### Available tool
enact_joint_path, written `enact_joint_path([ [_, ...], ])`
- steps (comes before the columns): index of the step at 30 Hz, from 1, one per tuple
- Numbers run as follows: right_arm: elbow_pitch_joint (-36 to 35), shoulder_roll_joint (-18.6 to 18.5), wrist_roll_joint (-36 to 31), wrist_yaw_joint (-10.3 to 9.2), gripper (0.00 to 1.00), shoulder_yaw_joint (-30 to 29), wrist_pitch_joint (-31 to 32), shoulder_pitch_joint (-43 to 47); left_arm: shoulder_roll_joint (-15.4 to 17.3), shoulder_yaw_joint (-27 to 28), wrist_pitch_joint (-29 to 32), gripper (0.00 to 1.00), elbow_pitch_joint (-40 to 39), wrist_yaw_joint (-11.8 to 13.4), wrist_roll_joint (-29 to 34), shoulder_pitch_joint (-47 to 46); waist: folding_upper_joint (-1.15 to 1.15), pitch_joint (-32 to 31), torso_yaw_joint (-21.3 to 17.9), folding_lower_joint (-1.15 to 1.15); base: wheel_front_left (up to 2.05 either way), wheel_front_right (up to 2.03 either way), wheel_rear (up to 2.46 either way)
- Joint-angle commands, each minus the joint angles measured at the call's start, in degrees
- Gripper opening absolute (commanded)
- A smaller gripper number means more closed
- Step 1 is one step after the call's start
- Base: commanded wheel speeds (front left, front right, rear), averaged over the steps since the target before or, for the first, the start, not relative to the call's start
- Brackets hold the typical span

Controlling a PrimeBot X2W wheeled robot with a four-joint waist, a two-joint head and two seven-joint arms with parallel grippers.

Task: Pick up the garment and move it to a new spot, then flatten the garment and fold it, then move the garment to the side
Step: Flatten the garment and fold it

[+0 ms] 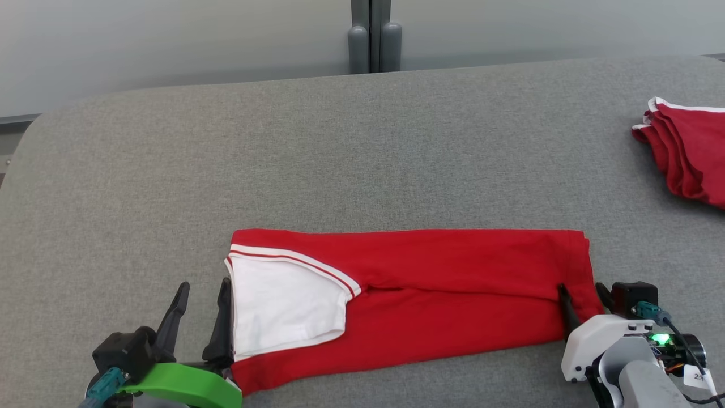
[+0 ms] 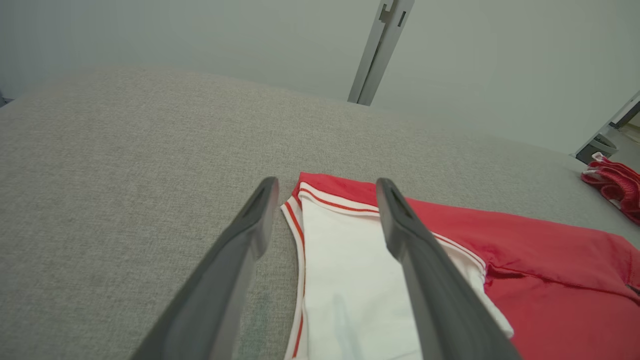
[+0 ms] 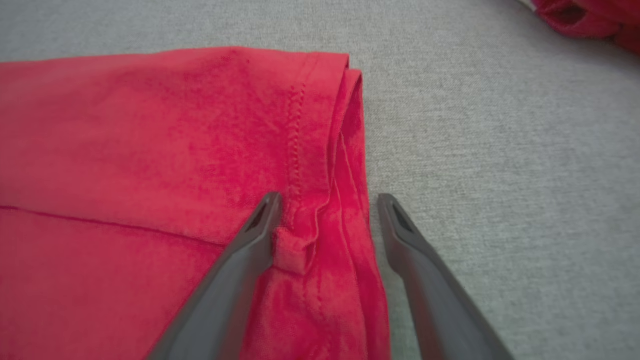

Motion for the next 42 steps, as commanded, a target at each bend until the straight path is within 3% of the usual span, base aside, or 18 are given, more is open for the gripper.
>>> enact_joint_path([
  [1,1.7,0.5,0.5,-0.01,0.00,0.6,0.3,-0.4,-0.1,0.1,-0.1,1.00,0.0,0.0,0.3,-0.7,0.00,0.0,-0.3,0.00,0.00,0.00,0.00],
  [8,2.2,-3.0,0.9,-0.08,0.00,-1.2,-0.7,-4.3,-0.8,0.7,-0.1,1.00,-0.2,-0.2,1.8,-0.9,0.00,-0.3,-1.9,0.00,0.00,0.00,0.00],
  [18,-3.1,-11.5,2.2,-0.06,0.00,-8.1,3.0,-3.9,-2.6,2.0,-0.1,1.00,1.2,-1.0,4.1,-0.5,0.00,-1.0,-4.1,0.00,0.00,0.00,0.00],
  [24,-9.0,-10.0,6.3,-0.06,0.00,-8.4,7.0,-2.1,-3.4,2.6,-0.1,1.00,2.1,-2.0,5.0,-0.3,0.00,-1.1,-5.0,0.00,0.00,0.00,0.00],
  [32,-20.3,-3.1,16.0,-0.03,0.00,1.4,13.0,0.3,-4.7,2.1,-0.1,1.00,4.0,-3.3,5.9,-1.5,0.00,-1.6,-4.4,0.00,0.00,0.00,0.00],
  [42,-28.0,0.3,23.6,-0.03,0.00,21.1,15.8,1.2,-5.8,2.4,-0.1,1.00,5.2,-4.5,6.4,-1.7,0.00,-2.3,-1.4,0.00,0.00,0.00,0.00],
])
